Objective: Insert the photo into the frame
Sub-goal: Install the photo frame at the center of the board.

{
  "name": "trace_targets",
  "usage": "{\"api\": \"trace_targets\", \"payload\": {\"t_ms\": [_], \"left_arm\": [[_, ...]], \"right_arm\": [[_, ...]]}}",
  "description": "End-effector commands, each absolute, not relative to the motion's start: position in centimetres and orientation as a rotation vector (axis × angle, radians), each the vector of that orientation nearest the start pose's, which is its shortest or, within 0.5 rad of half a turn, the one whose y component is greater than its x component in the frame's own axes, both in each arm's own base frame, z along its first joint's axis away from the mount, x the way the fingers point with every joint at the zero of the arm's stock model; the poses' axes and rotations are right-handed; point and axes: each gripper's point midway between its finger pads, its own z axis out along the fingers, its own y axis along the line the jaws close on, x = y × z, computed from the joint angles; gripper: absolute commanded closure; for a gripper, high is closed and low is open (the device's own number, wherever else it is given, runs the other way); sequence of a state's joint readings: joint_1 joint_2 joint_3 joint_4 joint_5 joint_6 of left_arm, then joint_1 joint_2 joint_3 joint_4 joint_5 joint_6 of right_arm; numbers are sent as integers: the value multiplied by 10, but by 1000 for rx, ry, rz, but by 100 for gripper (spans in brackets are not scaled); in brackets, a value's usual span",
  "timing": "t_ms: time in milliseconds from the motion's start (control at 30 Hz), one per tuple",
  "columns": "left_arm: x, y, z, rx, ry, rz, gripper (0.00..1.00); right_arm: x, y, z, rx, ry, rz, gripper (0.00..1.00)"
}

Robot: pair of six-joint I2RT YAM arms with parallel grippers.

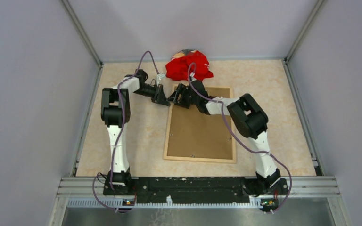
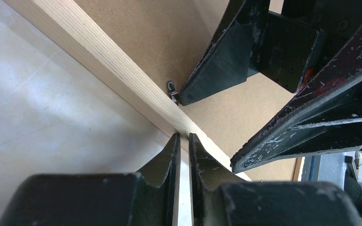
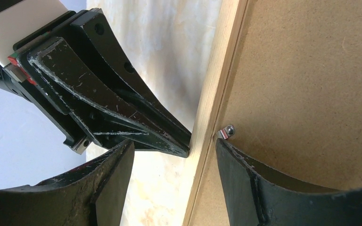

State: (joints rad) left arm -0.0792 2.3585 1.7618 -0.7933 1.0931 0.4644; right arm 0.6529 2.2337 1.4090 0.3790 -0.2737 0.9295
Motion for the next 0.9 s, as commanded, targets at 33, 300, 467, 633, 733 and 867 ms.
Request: {"api": "trace_targets", "payload": {"t_ms": [33, 300, 467, 633, 733, 867], "left_arm": [[394, -179, -5, 831, 2454, -1341, 85], [393, -179, -6, 831, 2455, -1346, 85], [392, -180, -6, 830, 2453, -1349, 85], [391, -180, -7, 828, 2454, -1351, 85], [392, -179, -6, 830, 2453, -1346, 85], [394, -176, 2, 824, 2440, -1344, 85]], "right_arm": [[412, 420, -13, 176, 2355, 1029, 34], [413, 425, -16, 212, 2344, 1046, 35], [414, 425, -18, 235, 2336, 1042, 35], [414, 427, -21, 261, 2325, 1050, 38], [413, 427, -17, 260, 2318, 1067, 39], [408, 429, 24, 223, 2256, 1152, 37]]}}
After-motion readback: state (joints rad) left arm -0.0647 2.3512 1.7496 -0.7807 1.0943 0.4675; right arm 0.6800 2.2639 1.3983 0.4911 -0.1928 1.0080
